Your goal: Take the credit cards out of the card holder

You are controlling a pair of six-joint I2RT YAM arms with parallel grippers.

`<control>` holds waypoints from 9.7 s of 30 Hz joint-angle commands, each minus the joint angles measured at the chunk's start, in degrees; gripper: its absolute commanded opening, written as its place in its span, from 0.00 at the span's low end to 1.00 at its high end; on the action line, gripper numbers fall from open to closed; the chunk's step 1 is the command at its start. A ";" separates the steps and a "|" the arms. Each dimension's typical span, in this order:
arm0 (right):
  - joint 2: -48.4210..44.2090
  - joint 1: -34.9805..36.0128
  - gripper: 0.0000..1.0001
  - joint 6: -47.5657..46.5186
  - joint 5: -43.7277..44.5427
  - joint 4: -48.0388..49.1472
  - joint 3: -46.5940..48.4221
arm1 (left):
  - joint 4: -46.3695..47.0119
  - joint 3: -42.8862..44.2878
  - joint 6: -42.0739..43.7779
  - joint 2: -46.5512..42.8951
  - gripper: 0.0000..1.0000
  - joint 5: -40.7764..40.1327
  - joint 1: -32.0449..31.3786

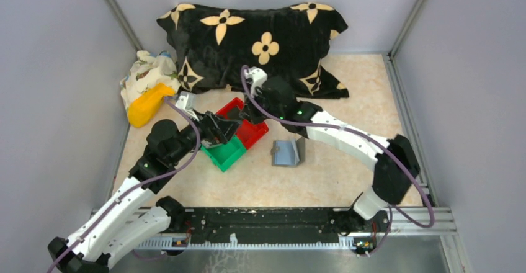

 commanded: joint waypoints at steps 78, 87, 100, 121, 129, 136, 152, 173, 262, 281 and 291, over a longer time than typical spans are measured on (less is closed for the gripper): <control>47.95 18.13 0.11 -18.60 18.72 -27.03 51.61 | -20.17 2.10 -1.05 -10.27 0.99 -25.74 0.37; 45.29 18.19 0.41 -17.44 15.86 -24.28 49.38 | -19.84 1.74 -1.09 -9.74 0.99 -25.46 0.35; 37.56 18.61 0.42 -15.75 14.77 -18.64 41.89 | -18.81 0.94 -1.22 -8.72 0.99 -24.79 0.38; 35.67 21.21 0.27 -13.63 12.77 -17.31 40.28 | -17.33 0.39 -1.05 -7.30 0.99 -23.96 0.44; 36.60 21.78 0.22 -11.52 11.01 -16.18 39.02 | -17.37 0.44 -0.92 -7.44 0.99 -23.87 0.44; 36.71 22.50 0.20 -10.33 10.42 -15.38 38.05 | -17.10 0.45 -0.91 -7.27 0.99 -23.66 0.44; 33.19 22.67 0.42 -9.14 10.14 -13.08 34.42 | -17.18 0.18 -1.00 -7.44 0.99 -23.83 0.53; 9.19 18.15 0.44 -7.77 29.44 -0.99 9.80 | -7.18 0.72 1.02 -2.09 0.99 -12.57 0.53; -13.92 -2.38 0.00 20.65 14.30 23.70 -52.51 | 41.92 -4.62 -23.54 56.75 0.98 13.92 -8.85; -15.65 0.51 0.42 14.47 19.05 20.27 -50.85 | 48.80 -4.50 -27.61 64.89 0.97 17.66 -6.15; -11.83 11.19 0.43 11.93 41.48 7.99 -43.05 | 49.94 -5.49 -28.60 64.50 0.96 18.87 -4.67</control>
